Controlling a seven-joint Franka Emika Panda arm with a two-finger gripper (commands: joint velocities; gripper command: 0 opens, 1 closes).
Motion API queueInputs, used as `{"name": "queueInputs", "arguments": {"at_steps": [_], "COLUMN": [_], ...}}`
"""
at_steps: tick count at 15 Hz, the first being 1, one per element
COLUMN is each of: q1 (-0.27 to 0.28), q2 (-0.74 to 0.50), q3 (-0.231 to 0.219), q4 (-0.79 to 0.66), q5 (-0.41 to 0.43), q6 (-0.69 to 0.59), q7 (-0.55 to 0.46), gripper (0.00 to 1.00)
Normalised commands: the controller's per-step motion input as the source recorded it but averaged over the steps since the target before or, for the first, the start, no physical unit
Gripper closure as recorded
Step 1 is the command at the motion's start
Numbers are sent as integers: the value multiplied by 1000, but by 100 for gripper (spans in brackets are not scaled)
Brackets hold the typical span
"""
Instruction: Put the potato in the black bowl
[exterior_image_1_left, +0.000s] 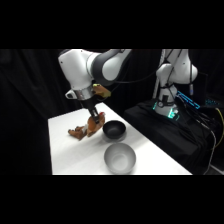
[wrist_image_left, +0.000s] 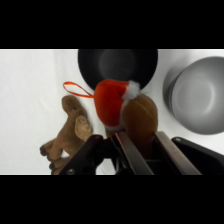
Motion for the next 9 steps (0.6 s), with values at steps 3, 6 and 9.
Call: {"name": "queueInputs", "arguments": {"at_steps": [3,6,9], "q1": [-29,-34,-52], "q2": [-492,-443,-354], "q3": [-15,-24,-33], "q4": [-652,-625,-568], "q5": [45,43,64], "q6": [195,313,482], "q7": [-85,-74,-113], "gripper": [96,96,96]}}
